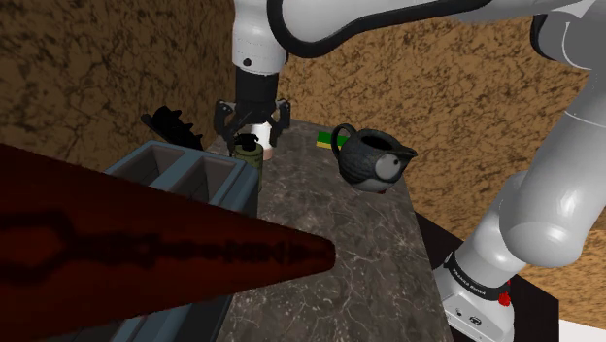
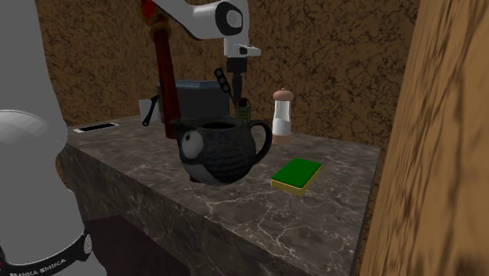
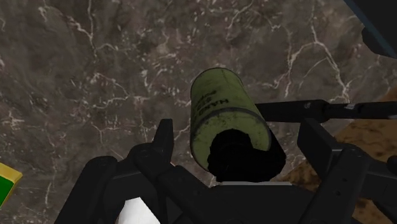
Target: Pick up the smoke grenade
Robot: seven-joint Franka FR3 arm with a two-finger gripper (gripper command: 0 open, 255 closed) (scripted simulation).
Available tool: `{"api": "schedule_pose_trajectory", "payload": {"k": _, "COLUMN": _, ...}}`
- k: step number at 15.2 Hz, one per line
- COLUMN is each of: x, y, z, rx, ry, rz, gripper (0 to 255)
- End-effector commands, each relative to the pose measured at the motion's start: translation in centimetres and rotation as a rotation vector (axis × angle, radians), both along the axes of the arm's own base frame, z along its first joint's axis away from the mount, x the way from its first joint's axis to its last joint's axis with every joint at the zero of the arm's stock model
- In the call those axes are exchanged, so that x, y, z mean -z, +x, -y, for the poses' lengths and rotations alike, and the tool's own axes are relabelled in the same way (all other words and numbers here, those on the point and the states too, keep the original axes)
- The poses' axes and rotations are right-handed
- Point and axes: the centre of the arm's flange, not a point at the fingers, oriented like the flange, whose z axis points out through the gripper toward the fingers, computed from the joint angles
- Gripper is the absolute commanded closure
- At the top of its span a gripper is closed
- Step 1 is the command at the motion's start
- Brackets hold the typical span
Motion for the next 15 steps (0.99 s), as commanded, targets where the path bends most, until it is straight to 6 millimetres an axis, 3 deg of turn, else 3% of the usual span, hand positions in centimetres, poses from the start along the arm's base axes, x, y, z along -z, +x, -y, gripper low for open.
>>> {"api": "schedule_pose_trajectory", "payload": {"k": 1, "x": 1.4, "y": -0.1, "z": 0.0, "rx": 0.0, "ry": 0.0, "rz": 0.0, "gripper": 0}}
{"api": "schedule_pose_trajectory", "payload": {"k": 3, "x": 1.4, "y": -0.1, "z": 0.0, "rx": 0.0, "ry": 0.0, "rz": 0.0, "gripper": 0}}
{"api": "schedule_pose_trajectory", "payload": {"k": 4, "x": 1.4, "y": -0.1, "z": 0.0, "rx": 0.0, "ry": 0.0, "rz": 0.0, "gripper": 255}}
{"api": "schedule_pose_trajectory", "payload": {"k": 13, "x": 1.4, "y": -0.1, "z": 0.0, "rx": 0.0, "ry": 0.0, "rz": 0.0, "gripper": 255}}
{"api": "schedule_pose_trajectory", "payload": {"k": 15, "x": 0.3, "y": -0.1, "z": 0.0, "rx": 0.0, "ry": 0.0, "rz": 0.0, "gripper": 255}}
